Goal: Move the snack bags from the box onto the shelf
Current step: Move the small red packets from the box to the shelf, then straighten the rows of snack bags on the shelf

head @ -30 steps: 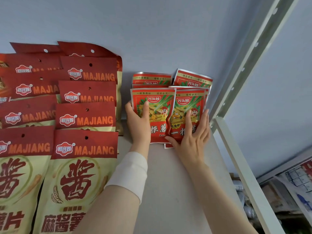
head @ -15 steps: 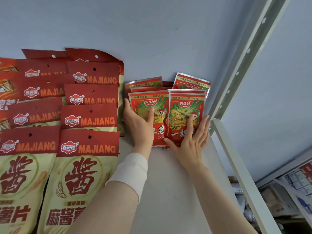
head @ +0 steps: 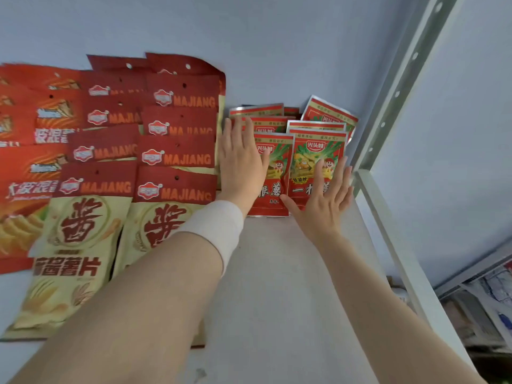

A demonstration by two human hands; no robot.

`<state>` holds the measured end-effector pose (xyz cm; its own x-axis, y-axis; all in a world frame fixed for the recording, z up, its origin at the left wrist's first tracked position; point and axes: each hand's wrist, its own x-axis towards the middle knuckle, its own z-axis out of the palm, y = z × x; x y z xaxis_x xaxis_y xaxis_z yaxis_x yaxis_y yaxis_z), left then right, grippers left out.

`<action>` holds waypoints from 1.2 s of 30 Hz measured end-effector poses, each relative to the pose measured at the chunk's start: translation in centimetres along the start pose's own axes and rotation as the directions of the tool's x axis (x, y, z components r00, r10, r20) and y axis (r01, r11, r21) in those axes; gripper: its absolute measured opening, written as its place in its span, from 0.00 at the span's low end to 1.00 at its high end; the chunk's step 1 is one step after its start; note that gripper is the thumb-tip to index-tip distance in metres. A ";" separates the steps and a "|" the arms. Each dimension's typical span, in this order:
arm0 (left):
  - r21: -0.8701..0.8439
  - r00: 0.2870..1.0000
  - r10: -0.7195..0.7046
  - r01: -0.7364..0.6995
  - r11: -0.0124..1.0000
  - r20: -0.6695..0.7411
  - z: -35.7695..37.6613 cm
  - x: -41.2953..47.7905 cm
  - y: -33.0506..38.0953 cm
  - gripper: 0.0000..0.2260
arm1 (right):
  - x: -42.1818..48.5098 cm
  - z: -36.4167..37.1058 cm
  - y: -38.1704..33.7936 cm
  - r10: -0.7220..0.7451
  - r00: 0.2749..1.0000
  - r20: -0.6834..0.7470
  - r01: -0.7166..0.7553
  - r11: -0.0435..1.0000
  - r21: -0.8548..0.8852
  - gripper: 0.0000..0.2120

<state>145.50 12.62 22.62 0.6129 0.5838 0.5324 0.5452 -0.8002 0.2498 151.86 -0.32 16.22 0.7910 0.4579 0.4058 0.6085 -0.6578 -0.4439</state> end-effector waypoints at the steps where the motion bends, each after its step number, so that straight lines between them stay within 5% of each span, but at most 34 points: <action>1: 0.063 0.996 0.087 -0.088 0.994 0.026 -1.1 0.0 -0.5 0.25 | -0.1 -0.9 -0.6 -0.020 1.000 0.002 0.020 1.000 -0.012 0.45; 5: 0.268 0.916 0.341 -0.390 0.881 0.209 -6.4 -0.7 -3.6 0.15 | -0.1 -4.9 -4.4 -0.089 0.988 0.126 0.111 0.978 -0.175 0.29; 9: 0.397 0.883 0.339 -0.452 0.799 0.325 -11.8 -3.0 -7.0 0.13 | -2.6 -7.8 -9.7 -0.229 0.950 0.211 0.293 0.887 -0.357 0.18; 24: 0.441 0.835 0.301 -0.510 0.738 0.461 -21.1 -15.2 -21.0 0.12 | -17.1 -7.5 -23.6 -0.256 0.876 0.408 0.459 0.703 -0.544 0.17; 28: 0.312 0.871 0.215 -0.374 0.874 0.442 -20.6 -16.7 -22.5 0.11 | -18.2 -7.1 -23.8 -0.214 0.887 0.410 0.396 0.808 -0.437 0.18; 31: 0.105 0.917 0.039 -0.087 0.991 0.396 -18.6 -18.1 -24.1 0.17 | -19.5 -5.8 -22.5 -0.049 0.933 0.357 0.127 0.972 -0.198 0.27; 33: -0.107 0.931 -0.146 0.192 0.976 0.333 -17.2 -18.4 -25.0 0.23 | -20.0 -4.6 -21.8 0.103 0.935 0.339 -0.074 0.993 -0.096 0.39; 36: -0.234 0.929 -0.272 0.331 0.914 0.250 -15.4 -17.9 -25.6 0.33 | -20.0 -2.8 -21.3 0.285 0.891 0.354 -0.299 0.954 -0.014 0.53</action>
<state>111.77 20.55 19.15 0.5641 0.7946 0.2245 0.5674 -0.5706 0.5938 122.89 2.90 19.84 0.9004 0.4325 -0.0480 0.3429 -0.7730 -0.5337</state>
